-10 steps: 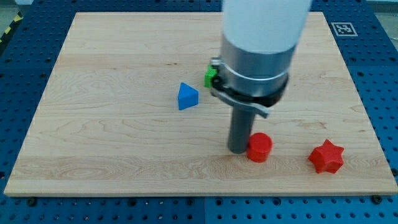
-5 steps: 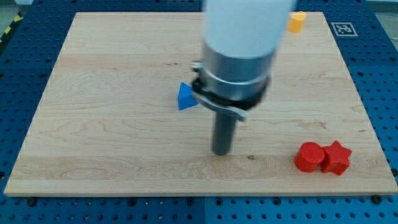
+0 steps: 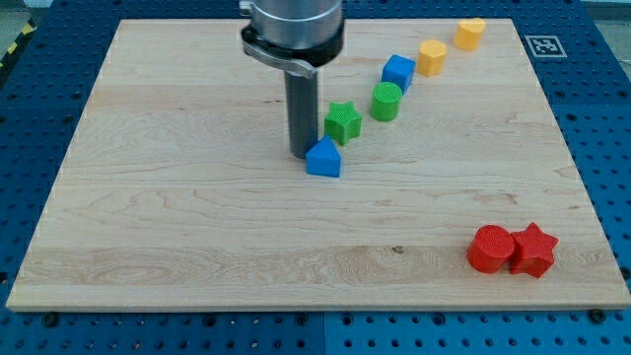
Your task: Push the blue triangle to the top of the red circle
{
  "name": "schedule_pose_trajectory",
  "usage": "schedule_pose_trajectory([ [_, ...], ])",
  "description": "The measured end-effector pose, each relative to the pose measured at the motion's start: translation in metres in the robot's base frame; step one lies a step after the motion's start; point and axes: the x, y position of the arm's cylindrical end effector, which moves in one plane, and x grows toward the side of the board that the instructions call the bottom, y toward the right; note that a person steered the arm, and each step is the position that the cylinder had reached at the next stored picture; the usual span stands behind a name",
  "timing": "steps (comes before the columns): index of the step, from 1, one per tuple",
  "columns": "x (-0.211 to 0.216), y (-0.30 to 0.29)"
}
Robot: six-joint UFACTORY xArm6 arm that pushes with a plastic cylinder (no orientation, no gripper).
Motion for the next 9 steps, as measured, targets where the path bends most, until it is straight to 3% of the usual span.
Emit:
schedule_pose_trajectory([
  [6,0.083,0.114],
  [9,0.11,0.099],
])
